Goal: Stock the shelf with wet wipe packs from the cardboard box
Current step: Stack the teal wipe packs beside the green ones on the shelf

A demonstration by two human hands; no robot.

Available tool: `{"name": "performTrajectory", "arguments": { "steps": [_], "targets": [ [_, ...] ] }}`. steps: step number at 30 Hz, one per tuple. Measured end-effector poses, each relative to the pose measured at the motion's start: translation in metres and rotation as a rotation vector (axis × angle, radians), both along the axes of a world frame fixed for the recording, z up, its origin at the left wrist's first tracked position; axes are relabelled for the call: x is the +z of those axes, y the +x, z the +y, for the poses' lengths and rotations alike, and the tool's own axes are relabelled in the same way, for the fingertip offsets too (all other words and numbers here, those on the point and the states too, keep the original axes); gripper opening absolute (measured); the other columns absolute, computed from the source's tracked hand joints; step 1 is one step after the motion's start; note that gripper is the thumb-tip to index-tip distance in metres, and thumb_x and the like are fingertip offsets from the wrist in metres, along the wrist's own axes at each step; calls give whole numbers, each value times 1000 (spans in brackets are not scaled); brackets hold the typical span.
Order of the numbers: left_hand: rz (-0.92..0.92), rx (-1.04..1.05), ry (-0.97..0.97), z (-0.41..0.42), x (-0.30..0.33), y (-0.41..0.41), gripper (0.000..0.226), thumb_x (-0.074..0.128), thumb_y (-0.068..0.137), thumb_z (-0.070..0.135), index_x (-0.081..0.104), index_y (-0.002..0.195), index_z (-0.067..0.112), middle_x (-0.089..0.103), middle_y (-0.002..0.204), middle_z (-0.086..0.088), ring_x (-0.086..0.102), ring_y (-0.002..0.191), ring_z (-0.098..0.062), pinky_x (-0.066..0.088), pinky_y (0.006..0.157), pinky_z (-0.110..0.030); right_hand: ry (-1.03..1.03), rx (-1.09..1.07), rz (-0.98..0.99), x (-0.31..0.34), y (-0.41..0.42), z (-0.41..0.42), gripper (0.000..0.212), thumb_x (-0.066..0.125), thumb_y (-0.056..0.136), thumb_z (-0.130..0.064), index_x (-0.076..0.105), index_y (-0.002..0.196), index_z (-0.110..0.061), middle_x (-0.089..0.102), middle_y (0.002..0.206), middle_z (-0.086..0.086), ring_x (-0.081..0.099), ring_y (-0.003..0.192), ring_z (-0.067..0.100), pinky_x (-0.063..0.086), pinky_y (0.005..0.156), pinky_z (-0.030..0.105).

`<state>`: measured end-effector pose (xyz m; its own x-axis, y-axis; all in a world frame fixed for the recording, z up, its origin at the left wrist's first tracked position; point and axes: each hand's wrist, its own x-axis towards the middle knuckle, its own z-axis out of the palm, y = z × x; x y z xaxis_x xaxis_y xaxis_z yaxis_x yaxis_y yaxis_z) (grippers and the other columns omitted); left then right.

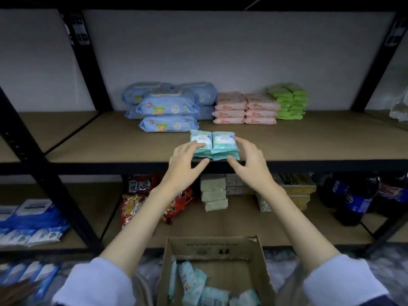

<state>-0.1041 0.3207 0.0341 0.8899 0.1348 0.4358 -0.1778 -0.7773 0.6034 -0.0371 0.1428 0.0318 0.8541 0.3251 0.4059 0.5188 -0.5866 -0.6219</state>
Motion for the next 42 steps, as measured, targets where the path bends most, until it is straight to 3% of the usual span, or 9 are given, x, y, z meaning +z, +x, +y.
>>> {"name": "performTrajectory", "arguments": {
  "steps": [8,17,21,25,30,35,37,40,42],
  "targets": [
    [441,-72,135,-17,-117,-58,39,49,92,36,45,130,27,49,132,2,40,125,-19,33,106,-42,-164,51,240,-106,-62,-20,44,52,92,-30,40,134,-23,48,132,6,41,124,26,37,101,41],
    [964,48,-32,-1,-270,-93,36,55,91,26,52,125,13,57,126,-12,56,113,-26,43,92,-29,-421,47,789,-251,-86,-32,36,55,88,-14,56,123,-11,61,123,12,55,116,25,41,92,25],
    [1133,101,-72,1,-320,-105,38,52,91,22,50,128,12,56,128,-14,52,118,-29,44,95,-31,-538,50,936,-312,-97,-35,33,53,88,-14,55,121,-7,61,120,17,56,112,30,43,85,27],
    [1224,168,-162,0,-367,-116,37,47,94,17,48,129,4,54,130,-20,51,119,-32,42,98,-35,-684,146,991,-361,-105,-29,39,50,91,-18,46,129,-8,56,125,19,53,115,31,40,83,28],
    [1362,332,-343,-8,-419,-126,45,45,96,16,34,137,1,41,142,-17,42,129,-29,35,98,-28,-790,231,923,-408,-111,-15,48,48,90,-18,39,137,-15,45,136,14,49,119,29,42,96,30],
    [1381,456,-470,-13,-468,-130,39,46,94,14,42,132,4,49,135,-18,48,120,-32,40,94,-30,-910,314,788,-443,-112,-7,57,53,88,-21,34,141,-26,28,147,9,37,129,29,34,104,33],
    [1373,473,-528,-15,-486,-131,48,53,90,10,41,136,4,46,136,-20,46,123,-33,40,100,-34,-932,348,710,-453,-111,-4,59,63,81,-28,43,136,-26,39,140,12,42,124,33,39,99,37],
    [1329,497,-565,-18,-493,-130,69,61,84,6,30,143,19,36,143,-17,35,132,-33,31,108,-34,-941,341,664,-466,-109,-4,70,87,44,-44,67,109,-25,62,107,15,65,92,38,54,68,40],
    [1296,568,-667,-21,-493,-127,64,59,86,4,30,143,13,32,144,-15,31,134,-31,27,105,-23,-936,401,783,-472,-112,-6,72,80,60,-42,57,125,-23,50,129,20,51,114,44,47,86,48]
  ]
}}
